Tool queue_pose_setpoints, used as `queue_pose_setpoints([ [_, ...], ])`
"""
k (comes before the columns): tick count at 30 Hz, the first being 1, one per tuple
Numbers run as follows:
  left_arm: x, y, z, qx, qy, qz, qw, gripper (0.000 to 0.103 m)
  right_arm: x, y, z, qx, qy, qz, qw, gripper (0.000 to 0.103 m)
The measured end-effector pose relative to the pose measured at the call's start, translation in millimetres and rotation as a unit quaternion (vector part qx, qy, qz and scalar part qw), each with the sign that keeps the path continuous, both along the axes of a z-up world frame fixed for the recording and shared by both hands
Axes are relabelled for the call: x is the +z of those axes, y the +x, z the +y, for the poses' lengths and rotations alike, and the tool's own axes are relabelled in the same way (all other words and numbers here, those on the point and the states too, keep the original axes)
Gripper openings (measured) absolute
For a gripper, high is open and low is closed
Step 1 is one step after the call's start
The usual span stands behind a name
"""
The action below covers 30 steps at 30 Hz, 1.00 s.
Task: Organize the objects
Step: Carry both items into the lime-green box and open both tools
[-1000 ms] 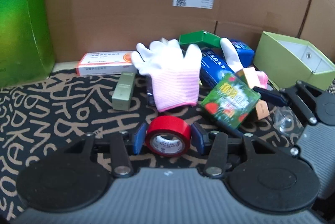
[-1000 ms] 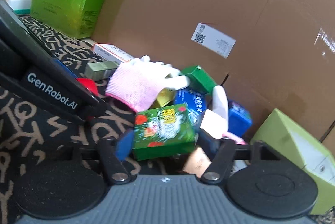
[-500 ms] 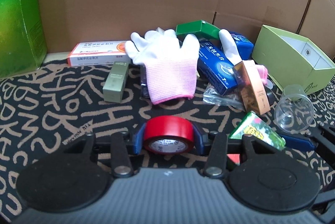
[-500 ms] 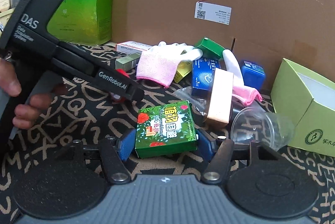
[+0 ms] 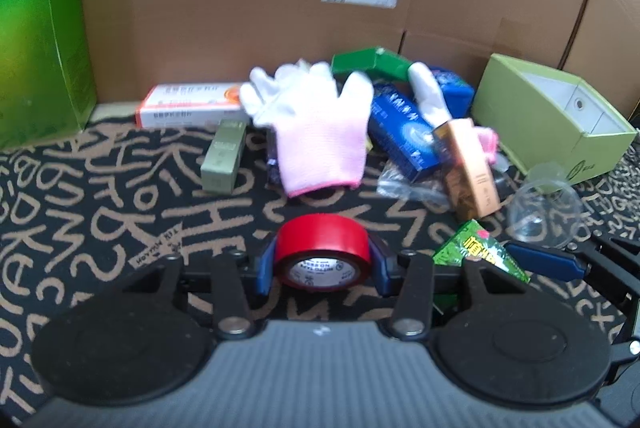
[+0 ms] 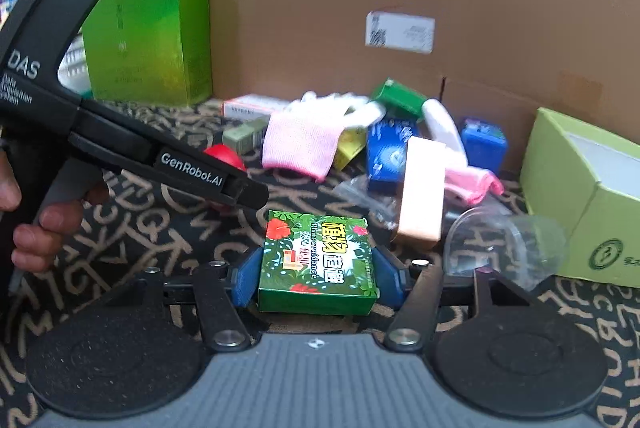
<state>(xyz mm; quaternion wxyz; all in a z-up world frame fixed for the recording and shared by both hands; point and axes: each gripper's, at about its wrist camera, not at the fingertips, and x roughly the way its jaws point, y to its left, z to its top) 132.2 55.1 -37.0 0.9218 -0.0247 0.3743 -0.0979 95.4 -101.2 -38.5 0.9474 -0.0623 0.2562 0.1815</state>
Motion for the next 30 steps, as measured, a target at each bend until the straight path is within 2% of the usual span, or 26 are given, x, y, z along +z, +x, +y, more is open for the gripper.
queue_pose_setpoints([
  [5,30.5,-6.3,-16.9,-0.022,-0.010,-0.030,0.9993,0.046,24.1,-15.2,-19.8,-0.011,0.022,-0.041,0.999,0.064],
  [10,61.5,-5.1,-52.2,-0.062,-0.018,-0.062,0.9960,0.046,45.5,-23.4,-54.2,-0.051,0.023,-0.083,0.995,0.064],
  [18,90.6,23.6,-135.7,-0.144,-0.044,-0.063,0.9866,0.046,64.0,-16.3,-138.8,-0.150,-0.008,-0.113,0.982,0.064],
  [24,94.7,64.8,-211.9,-0.168,-0.056,-0.041,0.9833,0.046,67.3,17.5,-201.1,-0.211,-0.038,-0.121,0.969,0.064],
  [30,78.3,111.9,-281.8,-0.175,-0.052,-0.026,0.9828,0.046,54.0,72.0,-254.3,-0.235,-0.048,-0.088,0.967,0.064],
])
